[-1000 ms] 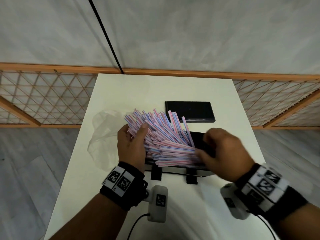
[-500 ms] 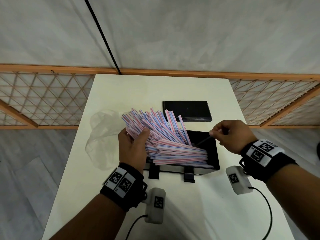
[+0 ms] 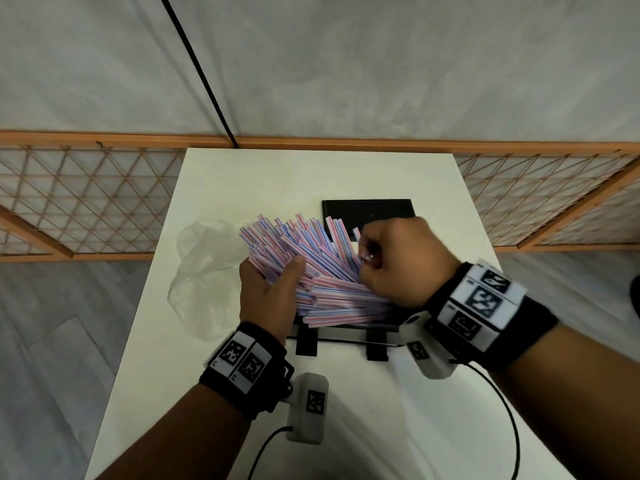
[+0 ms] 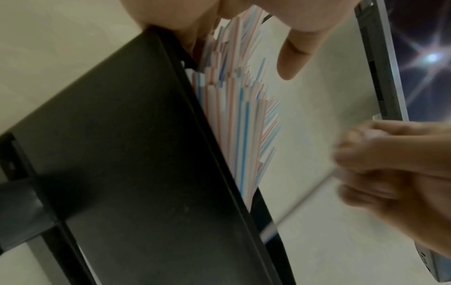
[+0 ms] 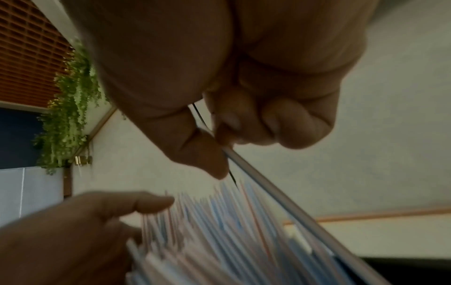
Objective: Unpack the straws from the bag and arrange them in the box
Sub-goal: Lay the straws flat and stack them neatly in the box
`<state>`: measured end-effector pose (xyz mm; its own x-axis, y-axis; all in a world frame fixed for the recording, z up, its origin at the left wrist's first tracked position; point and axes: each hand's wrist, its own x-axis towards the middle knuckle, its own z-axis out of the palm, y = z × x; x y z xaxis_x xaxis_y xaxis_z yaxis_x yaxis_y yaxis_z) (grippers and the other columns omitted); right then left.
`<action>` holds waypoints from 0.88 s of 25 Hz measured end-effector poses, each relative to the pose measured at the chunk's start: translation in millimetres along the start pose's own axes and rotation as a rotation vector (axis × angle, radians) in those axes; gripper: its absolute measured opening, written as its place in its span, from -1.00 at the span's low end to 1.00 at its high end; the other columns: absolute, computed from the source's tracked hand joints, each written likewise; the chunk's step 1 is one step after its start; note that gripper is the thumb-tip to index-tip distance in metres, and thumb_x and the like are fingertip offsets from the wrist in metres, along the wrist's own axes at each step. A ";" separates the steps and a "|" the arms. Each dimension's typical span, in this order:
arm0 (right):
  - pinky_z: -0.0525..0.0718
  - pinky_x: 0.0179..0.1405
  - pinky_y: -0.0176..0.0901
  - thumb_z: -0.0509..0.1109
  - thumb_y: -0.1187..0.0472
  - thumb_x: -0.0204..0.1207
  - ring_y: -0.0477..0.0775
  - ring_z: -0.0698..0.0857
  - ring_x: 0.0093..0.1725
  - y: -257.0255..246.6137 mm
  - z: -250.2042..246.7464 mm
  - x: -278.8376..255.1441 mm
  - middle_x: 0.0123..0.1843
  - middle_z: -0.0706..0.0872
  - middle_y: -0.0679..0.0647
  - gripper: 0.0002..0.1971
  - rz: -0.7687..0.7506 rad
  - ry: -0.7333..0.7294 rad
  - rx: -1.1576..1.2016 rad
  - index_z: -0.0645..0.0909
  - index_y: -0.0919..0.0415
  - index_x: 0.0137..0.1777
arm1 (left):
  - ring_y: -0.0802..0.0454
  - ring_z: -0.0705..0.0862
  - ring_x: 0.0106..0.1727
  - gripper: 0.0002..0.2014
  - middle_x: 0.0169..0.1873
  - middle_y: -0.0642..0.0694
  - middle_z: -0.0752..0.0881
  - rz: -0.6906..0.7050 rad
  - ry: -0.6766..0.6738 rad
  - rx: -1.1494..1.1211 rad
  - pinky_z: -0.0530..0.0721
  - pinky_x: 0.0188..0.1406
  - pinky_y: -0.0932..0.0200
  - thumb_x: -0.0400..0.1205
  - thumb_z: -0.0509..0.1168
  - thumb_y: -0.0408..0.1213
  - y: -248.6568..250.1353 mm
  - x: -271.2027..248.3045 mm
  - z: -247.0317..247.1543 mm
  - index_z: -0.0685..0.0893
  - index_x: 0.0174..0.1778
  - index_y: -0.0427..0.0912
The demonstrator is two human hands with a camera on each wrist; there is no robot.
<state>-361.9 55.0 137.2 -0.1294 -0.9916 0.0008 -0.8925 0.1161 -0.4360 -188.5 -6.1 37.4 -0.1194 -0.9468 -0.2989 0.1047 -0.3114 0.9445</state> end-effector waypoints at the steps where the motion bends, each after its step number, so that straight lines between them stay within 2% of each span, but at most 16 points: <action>1: 0.44 -0.34 -0.33 0.49 0.21 0.32 0.04 0.67 -0.31 -1.3 10.1 3.0 -0.38 0.67 -0.09 -0.93 -0.017 -0.043 0.005 0.69 0.09 -0.19 | -0.10 0.77 0.21 -0.25 0.22 -0.07 0.77 0.000 -0.008 0.008 0.71 0.26 -0.29 0.27 0.56 0.14 -0.4 -0.3 -1.1 0.57 0.37 -0.04; 2: 0.47 -0.26 -0.27 0.52 0.15 0.36 0.06 0.69 -0.24 1.2 18.3 4.2 -0.31 0.71 -0.06 -0.86 -0.011 -0.069 0.011 0.70 0.12 -0.10 | -0.10 0.77 0.22 -0.26 0.22 -0.06 0.77 0.002 -0.023 0.015 0.70 0.27 -0.30 0.29 0.56 0.16 -0.4 -0.9 -2.7 0.58 0.37 -0.03; 4: 0.53 -0.20 -0.17 0.54 0.00 0.35 0.08 0.69 -0.19 19.4 27.2 1.0 -0.24 0.73 -0.02 -0.76 0.117 -0.097 -0.015 0.67 0.11 -0.10 | -0.07 0.77 0.23 -0.27 0.22 -0.05 0.78 0.002 -0.048 0.011 0.69 0.29 -0.29 0.31 0.55 0.17 -0.1 -1.9 -6.4 0.59 0.37 -0.04; 5: 0.55 -0.20 -0.15 0.54 -0.10 0.30 0.07 0.68 -0.16 30.5 29.1 -3.0 -0.20 0.73 -0.01 -0.69 0.207 -0.149 -0.068 0.64 0.09 -0.11 | -0.04 0.78 0.22 -0.29 0.22 -0.04 0.78 -0.006 -0.056 0.003 0.70 0.29 -0.27 0.33 0.54 0.15 0.2 -2.7 -8.4 0.60 0.37 -0.05; 7: 0.62 -0.13 -0.14 0.55 -0.29 0.15 0.05 0.67 -0.07 47.8 33.9 -11.6 -0.05 0.72 -0.02 -0.46 0.309 -0.323 -0.149 0.62 0.02 0.02 | 0.02 0.79 0.18 -0.39 0.20 -0.03 0.79 -0.023 -0.073 -0.021 0.71 0.29 -0.22 0.42 0.55 0.04 -1.3 -3.3 -11.4 0.60 0.36 -0.06; 8: 0.66 -0.06 -0.12 0.56 -0.34 0.10 0.04 0.68 -0.01 51.4 38.0 -13.5 0.02 0.71 -0.03 -0.36 0.314 -0.390 -0.142 0.60 0.00 0.11 | 0.04 0.80 0.17 -0.41 0.19 -0.02 0.79 -0.030 -0.080 -0.034 0.71 0.30 -0.21 0.44 0.55 0.01 -2.5 -3.5 -11.6 0.60 0.36 -0.05; 10: 0.68 0.05 -0.08 0.58 -0.35 0.12 0.03 0.68 0.04 50.2 49.9 -12.7 0.09 0.69 -0.04 -0.27 0.277 -0.447 -0.074 0.53 0.02 0.20 | 0.02 0.79 0.19 -0.33 0.20 -0.01 0.79 -0.038 -0.083 -0.036 0.71 0.31 -0.20 0.36 0.56 0.08 -5.2 -3.0 -9.3 0.60 0.38 -0.03; 12: 0.67 0.15 -0.05 0.54 -0.37 0.18 0.04 0.69 0.10 46.5 63.8 -8.6 0.16 0.69 -0.05 -0.25 0.221 -0.435 0.018 0.46 0.01 0.28 | -0.04 0.79 0.20 -0.29 0.21 -0.02 0.79 -0.036 -0.088 -0.025 0.71 0.28 -0.24 0.32 0.54 0.14 -8.0 -2.7 -6.5 0.59 0.39 0.00; 15: 0.67 0.23 0.04 0.46 -0.40 0.21 0.03 0.69 0.17 43.9 81.6 -5.9 0.23 0.66 -0.04 -0.22 0.151 -0.383 0.121 0.37 -0.13 0.40 | -0.03 0.79 0.19 -0.37 0.22 -0.06 0.78 -0.034 -0.090 -0.036 0.72 0.27 -0.19 0.42 0.50 0.02 -10.4 -3.4 -4.6 0.56 0.41 -0.04; 17: 0.67 0.20 0.08 0.46 -0.27 0.33 0.07 0.66 0.15 40.3 90.2 -5.6 0.19 0.61 0.00 -0.31 0.093 -0.350 0.141 0.35 -0.14 0.44 | -0.04 0.78 0.21 -0.39 0.24 -0.09 0.77 -0.024 -0.103 -0.057 0.71 0.30 -0.20 0.46 0.53 -0.03 -10.4 -4.2 -4.3 0.56 0.42 -0.07; 20: 0.66 0.17 0.17 0.38 -0.08 0.40 0.16 0.61 0.19 30.0 92.6 -2.2 0.21 0.55 0.04 -0.40 -0.017 -0.260 0.146 0.35 -0.13 0.46 | -0.11 0.78 0.23 -0.33 0.22 -0.13 0.79 -0.028 -0.112 -0.070 0.66 0.36 -0.27 0.41 0.53 0.09 -8.2 -5.4 -3.6 0.59 0.39 -0.12; 22: 0.65 0.14 0.19 0.29 -0.10 0.40 0.19 0.60 0.17 25.0 88.1 1.4 0.19 0.55 0.05 -0.45 -0.024 -0.171 0.131 0.37 -0.11 0.43 | -0.11 0.76 0.27 -0.33 0.23 -0.12 0.79 -0.009 -0.143 -0.030 0.62 0.39 -0.29 0.43 0.44 0.20 -6.5 -4.9 -4.7 0.62 0.39 -0.11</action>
<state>-346.4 51.5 47.0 -0.0240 -0.9906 -0.1349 -0.8291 0.0951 -0.5510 -184.0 0.1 32.1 -0.2597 -0.9235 -0.2824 0.1323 -0.3237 0.9369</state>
